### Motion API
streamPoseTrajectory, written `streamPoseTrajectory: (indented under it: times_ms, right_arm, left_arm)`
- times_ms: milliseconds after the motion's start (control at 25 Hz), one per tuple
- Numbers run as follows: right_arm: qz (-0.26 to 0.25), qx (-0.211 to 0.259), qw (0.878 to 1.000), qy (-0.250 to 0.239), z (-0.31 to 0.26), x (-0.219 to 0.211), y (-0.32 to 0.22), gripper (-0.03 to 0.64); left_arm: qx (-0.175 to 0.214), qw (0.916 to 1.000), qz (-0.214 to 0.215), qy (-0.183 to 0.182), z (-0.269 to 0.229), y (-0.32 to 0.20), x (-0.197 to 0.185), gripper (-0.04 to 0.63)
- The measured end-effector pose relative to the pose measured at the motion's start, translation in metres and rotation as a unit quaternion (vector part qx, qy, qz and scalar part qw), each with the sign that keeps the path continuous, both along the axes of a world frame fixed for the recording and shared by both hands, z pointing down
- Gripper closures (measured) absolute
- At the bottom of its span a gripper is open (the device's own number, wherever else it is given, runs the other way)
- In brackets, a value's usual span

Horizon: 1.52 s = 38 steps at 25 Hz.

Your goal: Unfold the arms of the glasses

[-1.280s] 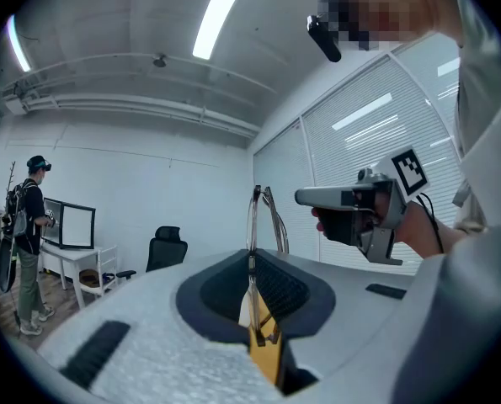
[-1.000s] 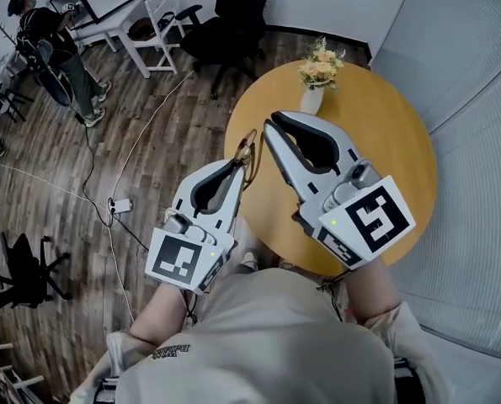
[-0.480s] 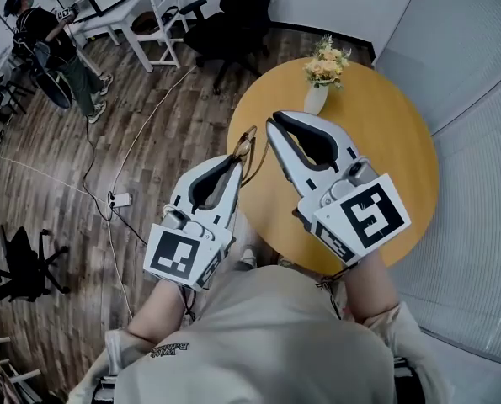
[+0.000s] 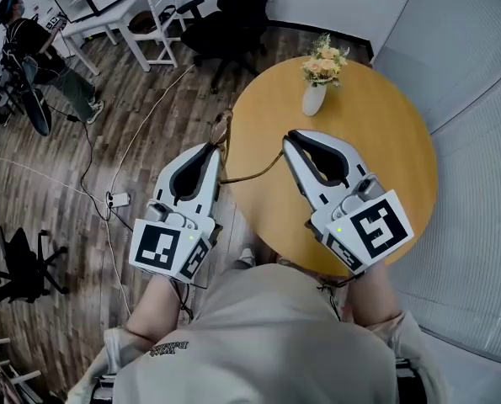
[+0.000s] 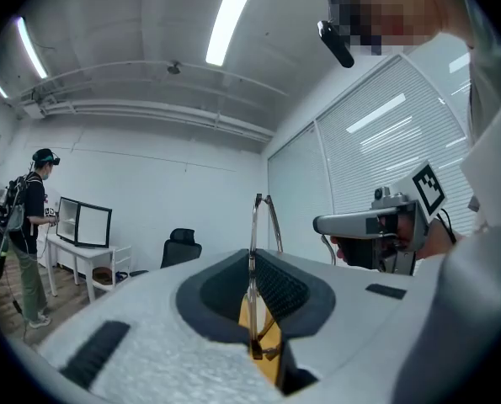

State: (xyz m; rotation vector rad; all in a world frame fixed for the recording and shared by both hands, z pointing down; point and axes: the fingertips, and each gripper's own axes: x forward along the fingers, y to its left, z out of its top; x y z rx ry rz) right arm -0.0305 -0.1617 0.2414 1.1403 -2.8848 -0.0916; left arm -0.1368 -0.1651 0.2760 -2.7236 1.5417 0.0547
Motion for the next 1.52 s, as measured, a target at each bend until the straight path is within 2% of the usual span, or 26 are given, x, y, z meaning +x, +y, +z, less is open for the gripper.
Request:
streamPoseTrajectory:
  times_ms: [280, 480, 560, 840, 960, 1160, 1280, 1320, 1360, 1440, 1520]
  right_arm:
    - [-0.005, -0.039, 0.999, 0.024, 0.036, 0.015, 0.011, 0.58]
    - [-0.039, -0.072, 0.994, 0.078, 0.072, 0.012, 0.026, 0.58]
    - [-0.054, -0.083, 0.991, 0.085, 0.083, 0.009, 0.034, 0.58]
    - [-0.072, -0.101, 0.989, 0.08, 0.094, 0.006, 0.046, 0.58]
    - [-0.071, -0.091, 0.991, 0.073, 0.085, 0.01, 0.043, 0.58]
    - [-0.065, -0.072, 0.995, 0.032, 0.055, 0.023, 0.031, 0.579]
    - [-0.095, -0.064, 0.993, 0.012, 0.039, 0.019, 0.033, 0.562]
    - [-0.115, -0.067, 0.991, -0.001, 0.034, 0.016, 0.035, 0.511]
    - [-0.132, -0.072, 0.989, -0.012, 0.029, 0.012, 0.037, 0.487]
    - [-0.151, -0.075, 0.985, -0.018, 0.023, 0.007, 0.039, 0.486]
    - [-0.156, -0.074, 0.985, -0.001, 0.025, 0.004, 0.039, 0.486]
  left_arm:
    - [-0.004, 0.9995, -0.018, 0.027, -0.001, -0.008, -0.009, 0.555]
    - [-0.001, 0.9992, -0.018, 0.035, -0.008, -0.01, -0.009, 0.555]
    - [0.001, 0.9994, -0.015, 0.031, -0.01, -0.01, -0.006, 0.555]
    - [-0.006, 0.9998, -0.007, 0.017, -0.004, -0.01, 0.002, 0.555]
    - [-0.008, 0.9999, -0.001, 0.008, -0.002, -0.01, 0.008, 0.555]
    - [-0.001, 0.9998, 0.017, -0.012, -0.002, -0.009, 0.029, 0.555]
    - [0.001, 0.9992, 0.035, -0.018, 0.0, -0.003, 0.044, 0.555]
    - [0.0, 0.999, 0.041, -0.019, 0.0, -0.001, 0.048, 0.555]
    - [0.0, 0.9987, 0.047, -0.019, 0.0, 0.001, 0.052, 0.555]
    - [0.003, 0.9979, 0.061, -0.022, -0.002, 0.006, 0.061, 0.555]
    - [0.008, 0.997, 0.072, -0.026, -0.006, 0.011, 0.07, 0.555]
